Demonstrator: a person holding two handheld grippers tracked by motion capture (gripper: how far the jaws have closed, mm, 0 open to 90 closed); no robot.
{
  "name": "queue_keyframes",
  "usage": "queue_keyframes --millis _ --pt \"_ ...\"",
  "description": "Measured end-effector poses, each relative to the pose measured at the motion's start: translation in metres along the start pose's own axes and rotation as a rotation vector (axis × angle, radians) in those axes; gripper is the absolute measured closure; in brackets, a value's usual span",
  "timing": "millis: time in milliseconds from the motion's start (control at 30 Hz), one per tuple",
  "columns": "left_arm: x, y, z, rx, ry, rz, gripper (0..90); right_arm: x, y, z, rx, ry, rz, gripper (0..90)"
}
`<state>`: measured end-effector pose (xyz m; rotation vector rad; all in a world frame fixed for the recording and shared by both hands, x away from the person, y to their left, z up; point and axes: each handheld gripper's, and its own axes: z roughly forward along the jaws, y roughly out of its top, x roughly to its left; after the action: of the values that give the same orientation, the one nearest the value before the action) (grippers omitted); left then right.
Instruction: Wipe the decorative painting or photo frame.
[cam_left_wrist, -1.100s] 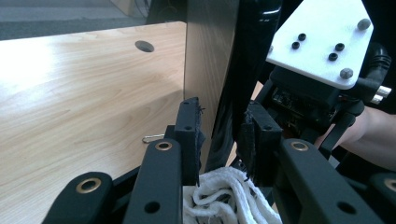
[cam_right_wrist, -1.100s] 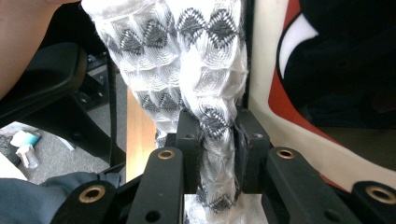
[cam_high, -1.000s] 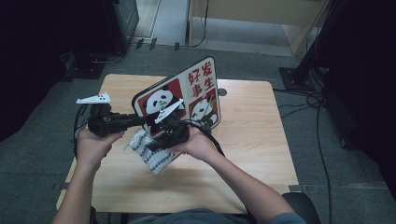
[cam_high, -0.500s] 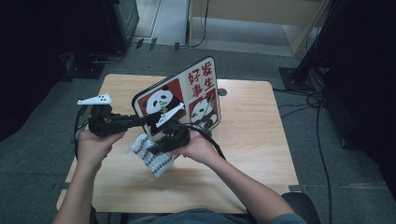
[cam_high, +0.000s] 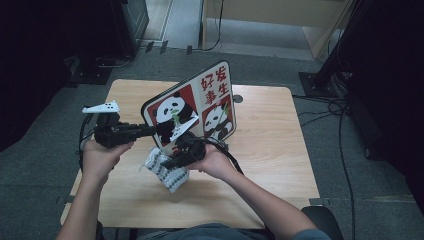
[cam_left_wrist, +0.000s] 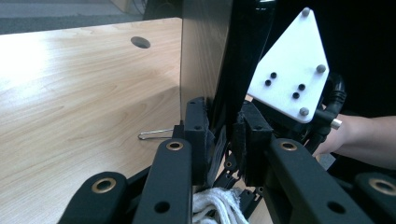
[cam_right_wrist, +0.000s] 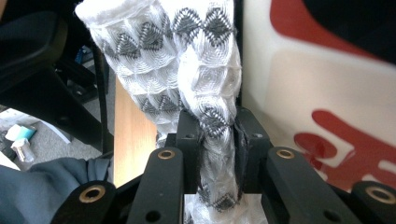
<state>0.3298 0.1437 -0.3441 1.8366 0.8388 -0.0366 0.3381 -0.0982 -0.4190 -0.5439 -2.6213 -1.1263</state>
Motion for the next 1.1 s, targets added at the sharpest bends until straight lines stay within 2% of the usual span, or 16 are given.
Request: queue_keyframes --millis 367,533,733,867,1100 --pt "-0.001 0.0 0.0 0.005 0.0 0.0 77.3 -0.004 -0.013 0.006 0.004 -0.002 0.002 75.6" --pt "-0.001 0.0 -0.001 0.005 0.0 0.001 77.3 -0.009 -0.021 0.008 0.027 -0.014 -0.018 75.5" --pt "0.0 0.0 -0.001 0.008 -0.004 -0.002 77.2 -0.013 -0.03 0.009 0.029 -0.02 -0.024 75.6" --pt "0.0 0.0 -0.001 0.009 -0.004 -0.003 77.1 -0.016 -0.037 0.011 0.033 -0.045 -0.06 75.4" --pt "0.0 0.0 -0.001 0.008 -0.003 0.0 77.3 -0.018 -0.04 0.008 0.024 -0.054 -0.049 75.7"
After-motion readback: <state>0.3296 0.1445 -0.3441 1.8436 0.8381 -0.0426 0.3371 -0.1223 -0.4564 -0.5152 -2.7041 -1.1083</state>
